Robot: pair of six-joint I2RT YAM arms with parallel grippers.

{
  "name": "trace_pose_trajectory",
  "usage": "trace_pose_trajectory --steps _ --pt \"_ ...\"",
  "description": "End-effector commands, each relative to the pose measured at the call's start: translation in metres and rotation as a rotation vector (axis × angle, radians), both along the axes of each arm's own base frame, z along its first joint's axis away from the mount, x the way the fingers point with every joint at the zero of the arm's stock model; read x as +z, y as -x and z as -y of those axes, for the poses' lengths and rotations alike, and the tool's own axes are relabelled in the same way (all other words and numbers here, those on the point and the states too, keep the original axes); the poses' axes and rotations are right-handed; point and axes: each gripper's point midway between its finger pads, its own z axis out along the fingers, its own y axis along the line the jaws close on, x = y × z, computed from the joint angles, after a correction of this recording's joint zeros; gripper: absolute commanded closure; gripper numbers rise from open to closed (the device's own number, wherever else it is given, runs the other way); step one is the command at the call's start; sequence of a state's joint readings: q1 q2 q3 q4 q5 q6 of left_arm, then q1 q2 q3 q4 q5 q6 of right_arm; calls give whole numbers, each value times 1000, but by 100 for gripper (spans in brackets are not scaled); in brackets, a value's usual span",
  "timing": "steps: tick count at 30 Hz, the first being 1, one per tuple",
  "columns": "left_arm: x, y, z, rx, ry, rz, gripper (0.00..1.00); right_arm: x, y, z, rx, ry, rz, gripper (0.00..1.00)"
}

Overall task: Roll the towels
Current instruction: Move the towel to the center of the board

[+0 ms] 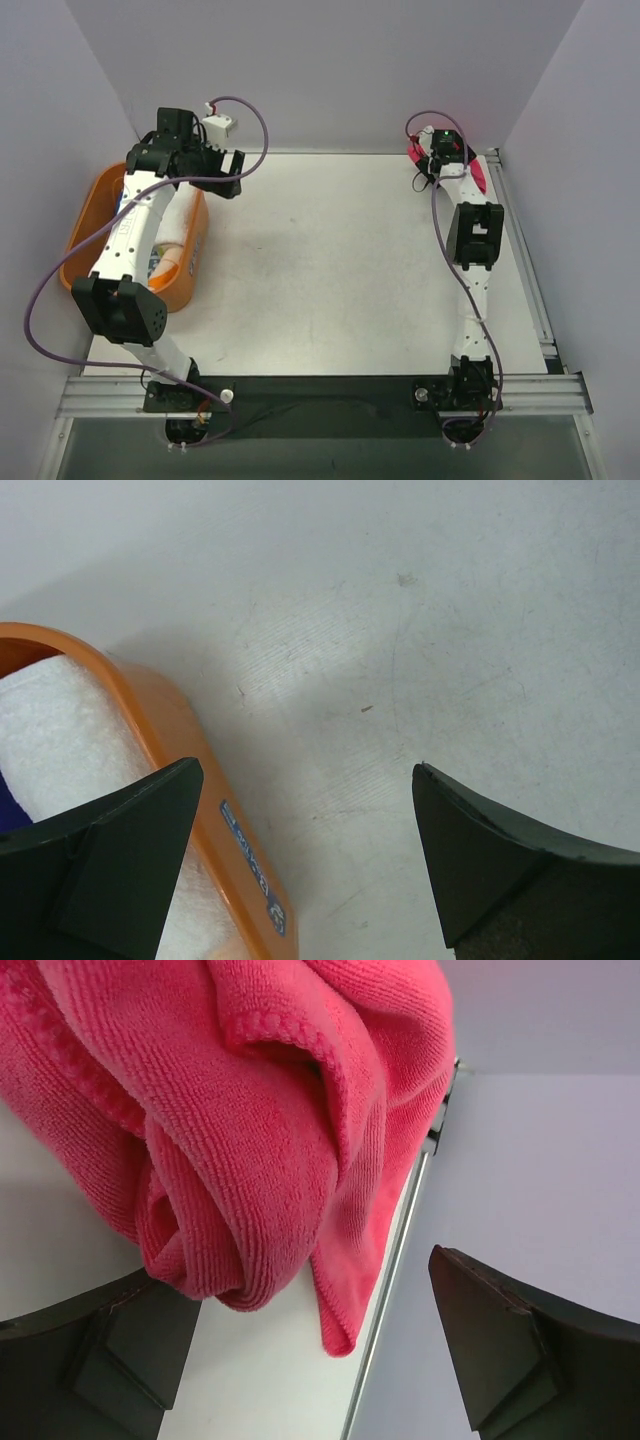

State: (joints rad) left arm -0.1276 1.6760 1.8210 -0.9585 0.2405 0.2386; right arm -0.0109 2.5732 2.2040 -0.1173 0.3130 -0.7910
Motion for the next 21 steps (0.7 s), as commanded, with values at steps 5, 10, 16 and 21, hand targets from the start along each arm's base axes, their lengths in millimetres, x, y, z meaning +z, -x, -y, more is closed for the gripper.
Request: trace_pose_trajectory --steps 5,10,16,21 --pt "15 8 7 30 80 40 3 -10 -28 8 38 123 37 14" --pt "14 9 7 35 86 38 3 -26 -37 -7 110 172 18 50" --pt "18 9 9 28 91 49 2 -32 -26 -22 150 173 -39 100" --pt "25 12 14 5 116 60 3 11 8 -48 161 83 -38 100"
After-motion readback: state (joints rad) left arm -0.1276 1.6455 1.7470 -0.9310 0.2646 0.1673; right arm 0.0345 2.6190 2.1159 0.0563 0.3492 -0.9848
